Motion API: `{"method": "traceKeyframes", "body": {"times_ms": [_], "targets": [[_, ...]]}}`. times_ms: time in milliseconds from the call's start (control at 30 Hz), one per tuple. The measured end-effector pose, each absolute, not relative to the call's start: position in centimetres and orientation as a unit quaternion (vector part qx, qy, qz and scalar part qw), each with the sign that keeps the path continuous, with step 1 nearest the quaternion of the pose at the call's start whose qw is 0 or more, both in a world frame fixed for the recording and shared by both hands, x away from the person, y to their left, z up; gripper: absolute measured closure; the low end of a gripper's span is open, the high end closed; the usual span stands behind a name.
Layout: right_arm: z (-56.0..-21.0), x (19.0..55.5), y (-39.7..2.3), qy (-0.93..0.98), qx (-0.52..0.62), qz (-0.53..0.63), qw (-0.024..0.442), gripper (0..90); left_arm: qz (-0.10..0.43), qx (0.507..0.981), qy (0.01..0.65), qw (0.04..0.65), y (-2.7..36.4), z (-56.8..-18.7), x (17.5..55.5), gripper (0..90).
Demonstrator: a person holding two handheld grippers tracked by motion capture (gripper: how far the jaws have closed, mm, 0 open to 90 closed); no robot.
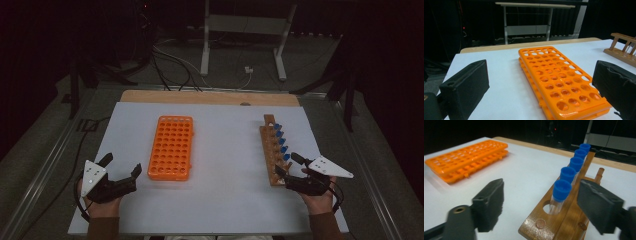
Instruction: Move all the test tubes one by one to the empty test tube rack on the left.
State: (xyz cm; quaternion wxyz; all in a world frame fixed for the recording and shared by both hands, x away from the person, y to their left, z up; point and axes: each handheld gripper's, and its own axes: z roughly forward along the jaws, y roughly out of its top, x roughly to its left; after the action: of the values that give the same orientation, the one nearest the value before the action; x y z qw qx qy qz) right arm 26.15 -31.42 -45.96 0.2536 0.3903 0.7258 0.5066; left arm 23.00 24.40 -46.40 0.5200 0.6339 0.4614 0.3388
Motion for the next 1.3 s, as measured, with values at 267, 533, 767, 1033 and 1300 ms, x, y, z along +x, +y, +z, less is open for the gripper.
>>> {"method": "traceKeyframes", "body": {"times_ms": [267, 533, 767, 1033, 1300], "targets": [[-46.5, 27.2, -31.1, 0.737, 0.405, 0.479, 0.252, 50.3, 0.337, 0.636, 0.463, 0.517, 24.4, -46.5, 23.1, 1.9], [-46.7, 27.6, -31.3, 0.737, 0.411, 0.474, 0.251, 72.1, 0.335, 0.637, 0.464, 0.516, 24.3, -46.6, 23.2, 1.9], [-46.6, 28.1, -30.9, 0.745, 0.413, 0.460, 0.252, 75.1, 0.335, 0.640, 0.463, 0.513, 24.1, -46.6, 23.2, 1.9], [-46.6, 28.4, -30.4, 0.754, 0.412, 0.443, 0.255, 76.2, 0.333, 0.641, 0.464, 0.513, 24.1, -46.7, 23.2, 1.9], [-46.1, 28.3, -30.3, 0.758, 0.409, 0.440, 0.255, 76.4, 0.331, 0.643, 0.463, 0.513, 24.1, -46.7, 23.3, 1.9]]}}
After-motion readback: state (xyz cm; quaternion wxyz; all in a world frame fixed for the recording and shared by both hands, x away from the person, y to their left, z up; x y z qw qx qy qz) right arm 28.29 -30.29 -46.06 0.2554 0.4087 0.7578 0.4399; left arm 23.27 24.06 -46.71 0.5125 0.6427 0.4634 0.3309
